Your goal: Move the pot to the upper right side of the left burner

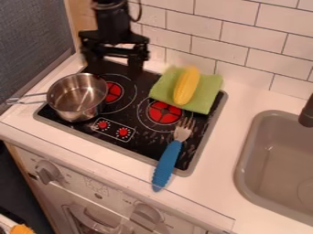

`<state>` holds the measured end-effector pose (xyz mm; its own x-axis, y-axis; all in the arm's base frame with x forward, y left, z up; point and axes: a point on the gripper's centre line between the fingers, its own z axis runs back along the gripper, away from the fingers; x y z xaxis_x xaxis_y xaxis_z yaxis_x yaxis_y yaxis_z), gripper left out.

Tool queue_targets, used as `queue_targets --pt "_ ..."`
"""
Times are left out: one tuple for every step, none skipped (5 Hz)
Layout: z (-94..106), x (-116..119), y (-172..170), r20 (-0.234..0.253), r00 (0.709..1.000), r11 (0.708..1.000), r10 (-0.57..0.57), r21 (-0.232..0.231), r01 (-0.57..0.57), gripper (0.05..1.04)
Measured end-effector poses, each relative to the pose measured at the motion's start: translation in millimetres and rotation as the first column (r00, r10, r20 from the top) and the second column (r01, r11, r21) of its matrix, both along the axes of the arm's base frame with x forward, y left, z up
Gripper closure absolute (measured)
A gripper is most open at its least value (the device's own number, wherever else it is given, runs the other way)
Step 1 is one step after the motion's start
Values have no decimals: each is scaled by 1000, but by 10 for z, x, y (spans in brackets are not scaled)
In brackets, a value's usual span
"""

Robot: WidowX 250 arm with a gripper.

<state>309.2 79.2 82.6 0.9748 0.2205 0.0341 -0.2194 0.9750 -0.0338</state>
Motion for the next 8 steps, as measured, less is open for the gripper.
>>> queue_targets --pt "-114 -26 178 3 999 998 54 30 -54 83" --pt "-333 -4 242 16 996 995 90 47 -91 83" --pt "-558 33 276 -20 994 993 104 62 -102 83" --pt "-725 72 292 -54 993 993 107 53 -104 147" --pt "-724 91 293 -58 994 994 96 49 -93 437" --pt "-702 87 295 -71 994 995 87 48 -83 724" --pt "-695 68 265 -90 995 999 43 37 -40 930" --pt "-555 203 193 -71 997 1000 7 -10 -8 996"
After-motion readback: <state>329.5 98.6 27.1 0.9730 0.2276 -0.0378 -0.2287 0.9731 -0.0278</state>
